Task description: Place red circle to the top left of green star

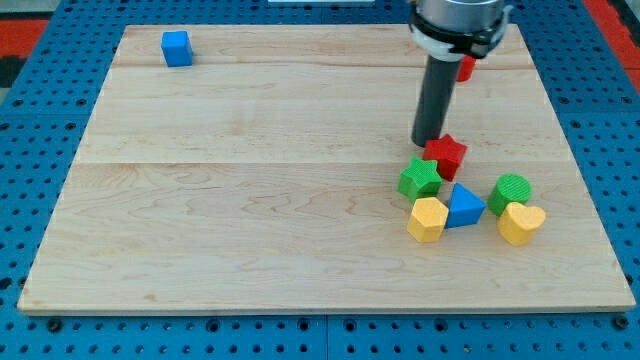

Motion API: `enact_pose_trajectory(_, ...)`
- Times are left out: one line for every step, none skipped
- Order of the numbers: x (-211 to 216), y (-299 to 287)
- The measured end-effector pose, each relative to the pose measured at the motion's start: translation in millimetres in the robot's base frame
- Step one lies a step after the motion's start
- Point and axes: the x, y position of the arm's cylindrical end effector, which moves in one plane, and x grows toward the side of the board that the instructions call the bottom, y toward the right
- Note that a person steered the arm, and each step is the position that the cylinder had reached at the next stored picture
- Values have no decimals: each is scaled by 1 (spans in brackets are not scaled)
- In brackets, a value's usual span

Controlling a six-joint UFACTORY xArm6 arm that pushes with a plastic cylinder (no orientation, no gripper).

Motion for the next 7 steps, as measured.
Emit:
enact_pose_trajectory(34,18)
enact_pose_trajectory(46,15)
enact_pose_trajectory(11,0)
enact_pose_trajectory(-6,37)
enact_pose_trajectory(-23,86)
enact_pose_trajectory(-81,89)
enact_pose_trajectory(-147,86)
